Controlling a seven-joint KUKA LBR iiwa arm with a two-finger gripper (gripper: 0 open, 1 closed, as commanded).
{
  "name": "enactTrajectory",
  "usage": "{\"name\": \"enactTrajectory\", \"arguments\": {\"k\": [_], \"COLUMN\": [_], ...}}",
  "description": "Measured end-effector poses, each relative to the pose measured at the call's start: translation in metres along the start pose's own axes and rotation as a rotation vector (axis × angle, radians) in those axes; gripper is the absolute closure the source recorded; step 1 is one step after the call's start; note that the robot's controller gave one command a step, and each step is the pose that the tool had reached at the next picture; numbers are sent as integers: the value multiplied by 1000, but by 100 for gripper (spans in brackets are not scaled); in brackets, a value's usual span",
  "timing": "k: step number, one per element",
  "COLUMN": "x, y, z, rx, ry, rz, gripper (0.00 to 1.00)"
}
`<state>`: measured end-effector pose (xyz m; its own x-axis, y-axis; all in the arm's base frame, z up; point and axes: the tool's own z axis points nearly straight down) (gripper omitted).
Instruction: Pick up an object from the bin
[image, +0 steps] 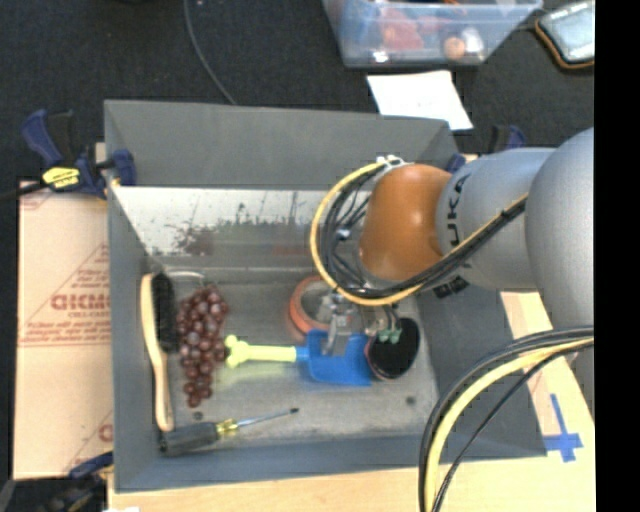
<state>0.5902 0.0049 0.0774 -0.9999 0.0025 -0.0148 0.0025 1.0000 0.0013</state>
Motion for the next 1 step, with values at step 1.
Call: {"name": "enactTrajectory", "arguments": {"k": [1], "x": [0], "y": [0], "z": [0], "rx": [0], "ry": [0], "rz": [0], "gripper": [100]}}
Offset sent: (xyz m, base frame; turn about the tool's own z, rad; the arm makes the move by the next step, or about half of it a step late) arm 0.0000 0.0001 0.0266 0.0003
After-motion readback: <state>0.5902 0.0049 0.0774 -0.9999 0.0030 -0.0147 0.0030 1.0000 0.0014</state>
